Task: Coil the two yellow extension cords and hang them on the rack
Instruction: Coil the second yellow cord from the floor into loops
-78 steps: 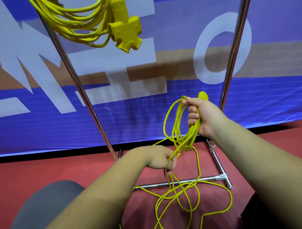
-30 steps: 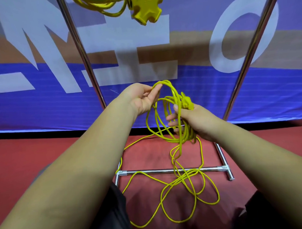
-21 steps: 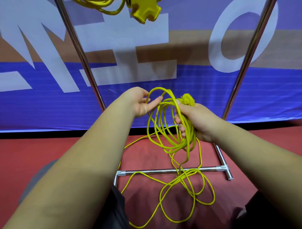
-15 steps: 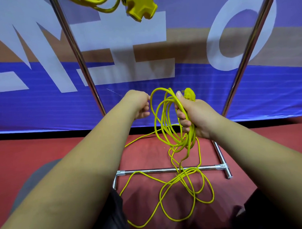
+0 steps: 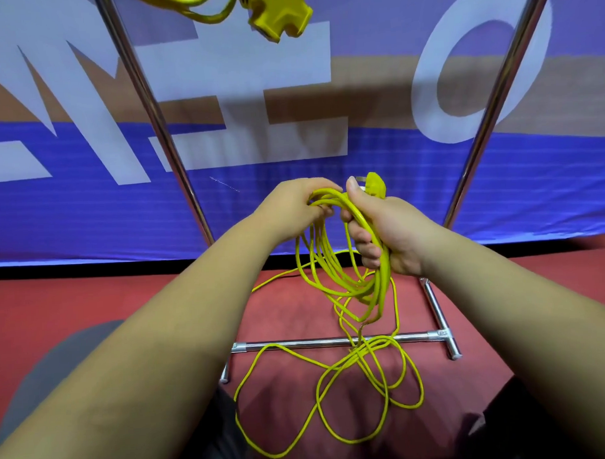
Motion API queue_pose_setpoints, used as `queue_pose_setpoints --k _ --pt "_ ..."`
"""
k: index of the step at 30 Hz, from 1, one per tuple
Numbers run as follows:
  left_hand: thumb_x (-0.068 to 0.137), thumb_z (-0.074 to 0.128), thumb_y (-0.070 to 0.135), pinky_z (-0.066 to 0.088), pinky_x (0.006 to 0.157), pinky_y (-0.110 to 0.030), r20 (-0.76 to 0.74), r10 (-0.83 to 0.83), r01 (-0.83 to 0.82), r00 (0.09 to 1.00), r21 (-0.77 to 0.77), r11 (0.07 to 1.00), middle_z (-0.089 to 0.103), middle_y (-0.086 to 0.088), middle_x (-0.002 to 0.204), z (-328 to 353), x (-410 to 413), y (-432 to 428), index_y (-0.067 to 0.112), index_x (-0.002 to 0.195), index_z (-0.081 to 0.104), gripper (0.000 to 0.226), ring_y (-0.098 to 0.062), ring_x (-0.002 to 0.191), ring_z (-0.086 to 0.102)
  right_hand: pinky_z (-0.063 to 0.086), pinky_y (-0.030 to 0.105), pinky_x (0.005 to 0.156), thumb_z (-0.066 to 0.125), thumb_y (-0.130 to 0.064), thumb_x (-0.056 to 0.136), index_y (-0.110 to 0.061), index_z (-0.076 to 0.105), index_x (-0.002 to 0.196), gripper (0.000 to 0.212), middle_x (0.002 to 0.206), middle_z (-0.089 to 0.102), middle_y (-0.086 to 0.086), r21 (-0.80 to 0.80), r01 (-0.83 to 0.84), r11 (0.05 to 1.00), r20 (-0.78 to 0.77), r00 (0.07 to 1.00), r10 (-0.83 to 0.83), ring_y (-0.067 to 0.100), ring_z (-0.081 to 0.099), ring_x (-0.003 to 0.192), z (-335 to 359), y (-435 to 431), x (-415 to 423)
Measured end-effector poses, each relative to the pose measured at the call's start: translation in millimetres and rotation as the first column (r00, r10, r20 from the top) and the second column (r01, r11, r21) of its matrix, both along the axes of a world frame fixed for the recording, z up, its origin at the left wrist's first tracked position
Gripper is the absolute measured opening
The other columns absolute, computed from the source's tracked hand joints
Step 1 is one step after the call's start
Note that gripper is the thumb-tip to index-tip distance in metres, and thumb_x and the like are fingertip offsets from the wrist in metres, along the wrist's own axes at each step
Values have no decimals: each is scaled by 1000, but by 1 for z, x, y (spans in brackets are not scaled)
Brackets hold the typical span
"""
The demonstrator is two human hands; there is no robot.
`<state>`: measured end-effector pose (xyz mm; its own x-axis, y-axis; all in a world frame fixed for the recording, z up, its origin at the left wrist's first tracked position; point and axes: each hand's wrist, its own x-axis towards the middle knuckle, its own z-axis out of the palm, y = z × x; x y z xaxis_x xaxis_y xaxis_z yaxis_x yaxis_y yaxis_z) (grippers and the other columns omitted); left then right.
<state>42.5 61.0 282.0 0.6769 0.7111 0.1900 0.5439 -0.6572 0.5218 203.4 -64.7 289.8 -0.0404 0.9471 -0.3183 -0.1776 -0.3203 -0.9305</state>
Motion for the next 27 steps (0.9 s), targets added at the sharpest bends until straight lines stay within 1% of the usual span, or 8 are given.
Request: queue_pose_setpoints --k 3,6,11,15,17,20,24,27 --pt "90 72 12 53 79 -39 -29 1 2 1000 103 995 57 2 90 0 9 -2 43 106 72 35 -18 86 62 37 26 44 59 -70 95 -16 57 95 54 61 43 1 8 -12 1000 -21 1000 12 16 36 40 -1 1 2" --pt "85 75 8 52 79 -32 69 -11 5 998 94 996 53 7 92 -5 16 3 43 122 73 51 -9 85 58 32 21 41 63 -52 102 -19 61 84 37 59 40 -1 36 -15 999 -52 999 17 12 34 36 0 0 4" --pt "85 83 17 49 95 -19 137 -8 19 990 -76 997 63 7 127 -7 13 4 31 139 63 60 -6 111 63 28 18 36 63 -38 105 -19 56 85 28 52 32 -3 27 -41 999 -74 996 43 10 29 30 2 0 7" --pt "85 80 29 54 79 -28 81 -6 23 997 -206 978 73 15 91 -9 8 -1 36 98 72 17 -1 81 65 28 18 35 64 -38 103 -17 55 99 24 50 32 -4 7 -100 995 -100 990 100 9 28 29 2 -3 6" --pt "86 77 26 52 70 -31 71 26 -12 997 -189 982 66 13 72 -7 10 -4 35 79 68 15 -4 66 55 28 19 35 66 -40 100 -17 56 104 25 51 32 -4 10 -120 993 -99 988 121 9 28 30 2 -3 6" --pt "83 78 29 55 75 -38 121 45 -18 992 -211 977 71 5 80 -9 12 -3 27 87 71 9 -5 71 57 26 19 36 64 -43 102 -16 57 110 29 53 30 -4 20 -100 995 -77 992 101 8 27 31 4 -4 8" --pt "73 88 50 53 98 -31 179 117 -13 977 -496 868 69 5 123 -23 1 4 27 132 58 70 -7 114 65 25 20 36 62 -41 105 -20 52 83 33 53 30 -4 35 19 999 -59 998 -16 9 25 31 11 -2 14" --pt "62 90 49 42 114 -37 67 145 -35 987 -794 607 52 10 140 -49 -12 7 21 161 25 122 -7 130 55 23 20 35 60 -40 106 -23 46 76 37 52 32 -6 30 165 986 -132 978 -160 9 25 31 12 0 24"
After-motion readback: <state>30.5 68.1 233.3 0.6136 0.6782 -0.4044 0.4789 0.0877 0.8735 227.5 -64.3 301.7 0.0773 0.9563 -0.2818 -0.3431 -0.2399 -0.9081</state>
